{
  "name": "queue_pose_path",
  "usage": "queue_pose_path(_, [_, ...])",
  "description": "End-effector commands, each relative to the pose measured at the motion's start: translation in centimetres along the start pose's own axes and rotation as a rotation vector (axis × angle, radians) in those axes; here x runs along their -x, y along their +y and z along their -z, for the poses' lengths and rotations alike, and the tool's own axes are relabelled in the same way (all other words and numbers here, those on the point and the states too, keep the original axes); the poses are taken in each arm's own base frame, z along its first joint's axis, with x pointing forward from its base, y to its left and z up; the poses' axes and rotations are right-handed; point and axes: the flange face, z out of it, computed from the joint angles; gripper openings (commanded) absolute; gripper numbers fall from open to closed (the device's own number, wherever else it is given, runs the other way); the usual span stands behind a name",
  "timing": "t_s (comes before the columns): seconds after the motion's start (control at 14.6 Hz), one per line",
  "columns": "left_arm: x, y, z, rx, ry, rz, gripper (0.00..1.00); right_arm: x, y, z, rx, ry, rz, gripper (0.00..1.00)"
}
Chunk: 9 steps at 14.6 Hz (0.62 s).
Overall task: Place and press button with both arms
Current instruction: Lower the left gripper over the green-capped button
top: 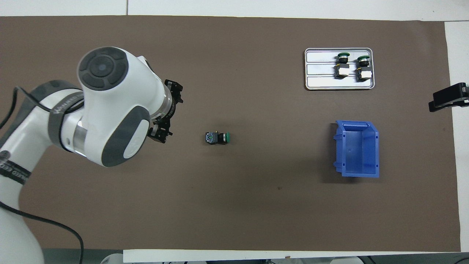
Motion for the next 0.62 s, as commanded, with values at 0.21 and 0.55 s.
queue_pose_path(0.21, [5.3,-0.2,-5.2,-0.012,0.006,0.115,1.00,1.3,1.4,-0.8,0.002,-0.017,0.014,0.99])
queue_pose_path(0.55, [7.6,0.1,-9.8,-0.028,0.033,0.162,1.00,1.4,2.0,-0.8,-0.001,-0.025,-0.001,0.99])
